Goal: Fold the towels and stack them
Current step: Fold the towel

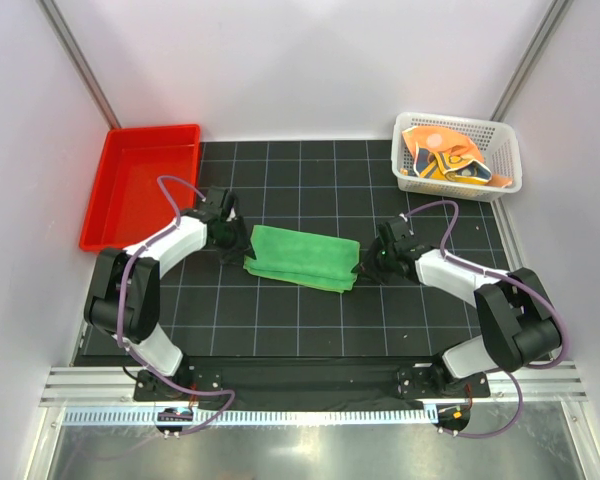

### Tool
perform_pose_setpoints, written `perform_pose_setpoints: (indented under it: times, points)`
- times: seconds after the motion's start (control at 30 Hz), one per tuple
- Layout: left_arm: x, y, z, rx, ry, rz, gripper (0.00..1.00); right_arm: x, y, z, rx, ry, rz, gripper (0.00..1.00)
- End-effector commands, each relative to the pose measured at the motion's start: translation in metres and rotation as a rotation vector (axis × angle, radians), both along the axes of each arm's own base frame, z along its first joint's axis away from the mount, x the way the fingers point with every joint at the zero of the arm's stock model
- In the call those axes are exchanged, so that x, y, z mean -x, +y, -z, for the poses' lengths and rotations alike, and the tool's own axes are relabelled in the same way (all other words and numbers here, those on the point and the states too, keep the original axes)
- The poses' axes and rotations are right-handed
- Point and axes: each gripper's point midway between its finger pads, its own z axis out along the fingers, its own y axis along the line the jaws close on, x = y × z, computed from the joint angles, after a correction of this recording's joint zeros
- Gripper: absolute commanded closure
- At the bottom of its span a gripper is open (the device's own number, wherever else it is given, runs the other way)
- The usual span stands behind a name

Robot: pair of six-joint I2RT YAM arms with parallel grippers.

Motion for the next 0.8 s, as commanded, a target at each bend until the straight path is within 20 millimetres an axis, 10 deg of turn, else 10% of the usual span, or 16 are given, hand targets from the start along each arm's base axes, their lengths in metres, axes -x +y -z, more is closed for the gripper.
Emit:
perform_pose_setpoints:
  times: [0.0,0.33,0.77]
  points:
    - [-0.0035,0.0015,-0.0035,-0.001,-0.007,-0.013,0.52,-0.0086,0.0043,-0.0154,-0.017,-0.037,0.017,0.69]
    - [-0.0028,-0.0066,0.004,0.045,0.001,-0.011,0.62,-0.0066,0.007,-0.0109,-0.018,-0.033,0.029,0.7]
    - [-0.0039,-0.0051,0.0022,0.03,0.014,-0.01,1.0,-0.0099,0.0114,-0.0191,-0.033,-0.072,-0.003,0.99]
